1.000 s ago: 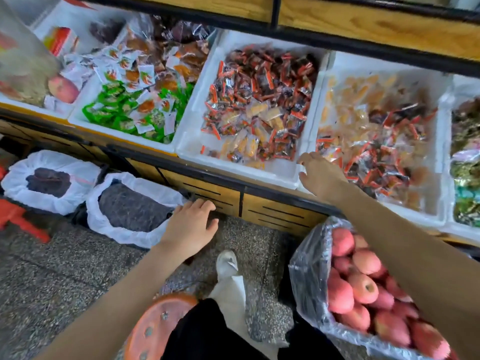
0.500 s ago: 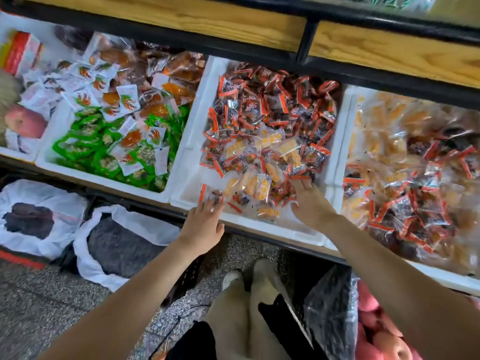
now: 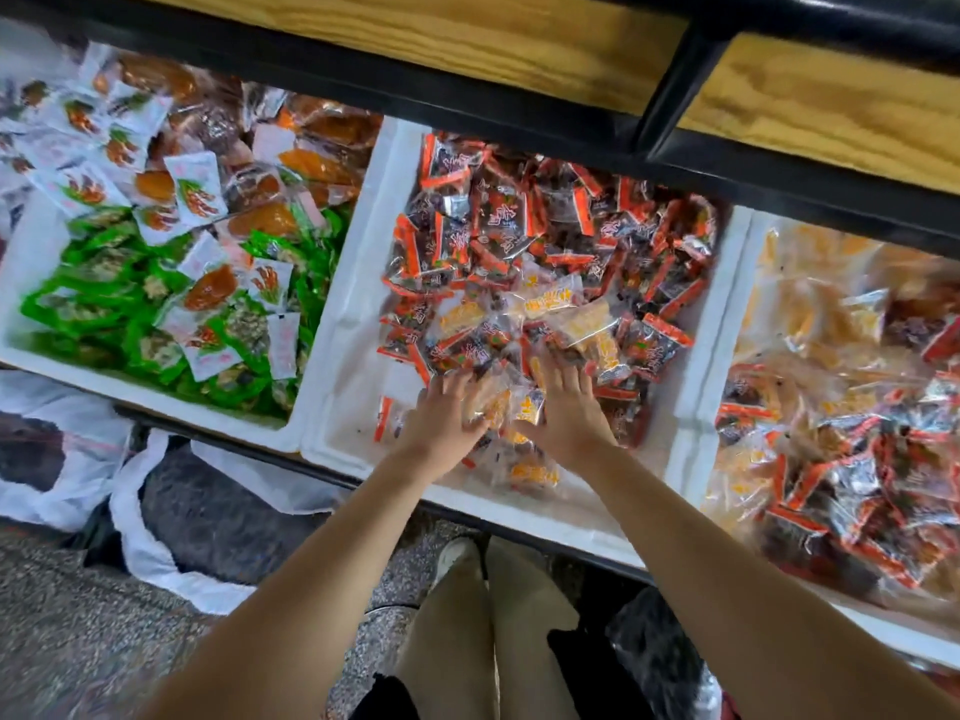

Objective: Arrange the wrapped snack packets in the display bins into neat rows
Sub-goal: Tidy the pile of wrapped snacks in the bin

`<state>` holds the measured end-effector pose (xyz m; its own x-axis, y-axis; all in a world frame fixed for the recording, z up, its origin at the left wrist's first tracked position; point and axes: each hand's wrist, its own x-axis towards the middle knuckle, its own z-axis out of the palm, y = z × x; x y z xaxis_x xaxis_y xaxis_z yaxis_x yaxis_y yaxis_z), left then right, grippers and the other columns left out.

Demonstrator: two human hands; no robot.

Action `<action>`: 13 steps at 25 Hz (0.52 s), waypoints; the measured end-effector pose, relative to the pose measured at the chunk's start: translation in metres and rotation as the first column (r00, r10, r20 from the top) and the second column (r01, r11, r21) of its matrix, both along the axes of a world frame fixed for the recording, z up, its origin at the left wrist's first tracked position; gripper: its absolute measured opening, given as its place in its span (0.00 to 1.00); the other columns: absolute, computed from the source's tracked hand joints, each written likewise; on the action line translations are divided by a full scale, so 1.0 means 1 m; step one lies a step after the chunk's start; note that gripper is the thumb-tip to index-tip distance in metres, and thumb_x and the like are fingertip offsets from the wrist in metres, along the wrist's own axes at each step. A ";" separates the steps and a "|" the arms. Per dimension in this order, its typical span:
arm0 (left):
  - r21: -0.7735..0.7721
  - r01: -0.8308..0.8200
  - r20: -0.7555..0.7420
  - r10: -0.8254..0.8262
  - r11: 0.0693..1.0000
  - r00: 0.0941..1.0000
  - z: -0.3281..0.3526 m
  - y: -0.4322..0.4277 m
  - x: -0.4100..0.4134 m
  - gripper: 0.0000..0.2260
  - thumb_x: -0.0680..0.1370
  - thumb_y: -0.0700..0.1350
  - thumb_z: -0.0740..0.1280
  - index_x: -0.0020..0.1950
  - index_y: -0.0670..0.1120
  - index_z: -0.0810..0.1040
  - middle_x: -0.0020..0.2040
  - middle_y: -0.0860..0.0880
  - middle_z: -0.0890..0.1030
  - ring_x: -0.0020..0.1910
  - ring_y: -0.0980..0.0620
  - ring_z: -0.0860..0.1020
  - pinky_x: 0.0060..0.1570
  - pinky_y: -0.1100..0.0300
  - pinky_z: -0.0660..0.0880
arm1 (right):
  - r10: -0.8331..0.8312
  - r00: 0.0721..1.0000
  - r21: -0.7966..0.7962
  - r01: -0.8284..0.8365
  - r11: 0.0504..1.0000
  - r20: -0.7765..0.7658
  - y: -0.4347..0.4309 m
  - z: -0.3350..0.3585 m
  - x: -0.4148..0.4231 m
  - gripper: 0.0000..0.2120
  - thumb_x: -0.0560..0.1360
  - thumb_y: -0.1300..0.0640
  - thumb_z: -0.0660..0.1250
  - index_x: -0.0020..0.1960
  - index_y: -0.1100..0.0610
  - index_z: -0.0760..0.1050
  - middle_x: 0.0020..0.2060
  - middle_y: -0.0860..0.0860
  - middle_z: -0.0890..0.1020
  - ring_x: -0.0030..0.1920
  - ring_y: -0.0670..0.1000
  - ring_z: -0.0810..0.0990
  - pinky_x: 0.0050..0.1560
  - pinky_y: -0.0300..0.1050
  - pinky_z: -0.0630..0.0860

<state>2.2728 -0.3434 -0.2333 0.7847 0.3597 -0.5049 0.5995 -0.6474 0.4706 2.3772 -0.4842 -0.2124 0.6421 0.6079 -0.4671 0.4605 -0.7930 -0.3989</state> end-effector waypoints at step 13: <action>-0.111 -0.183 0.172 0.201 0.977 0.964 -0.026 -0.007 0.008 0.15 0.77 0.45 0.66 0.63 0.44 0.71 0.61 0.44 0.75 0.55 0.47 0.77 0.58 0.51 0.76 | -0.441 0.884 0.082 0.457 0.886 -0.154 -0.004 -0.022 -0.015 0.21 0.70 0.48 0.72 0.55 0.55 0.66 0.50 0.50 0.74 0.45 0.49 0.74 0.36 0.38 0.70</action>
<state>2.2808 -0.3501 -0.2590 0.7871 0.4704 -0.3990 0.6072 -0.4764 0.6360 2.3619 -0.4885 -0.2341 0.7983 0.3220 -0.5089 0.0050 -0.8486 -0.5290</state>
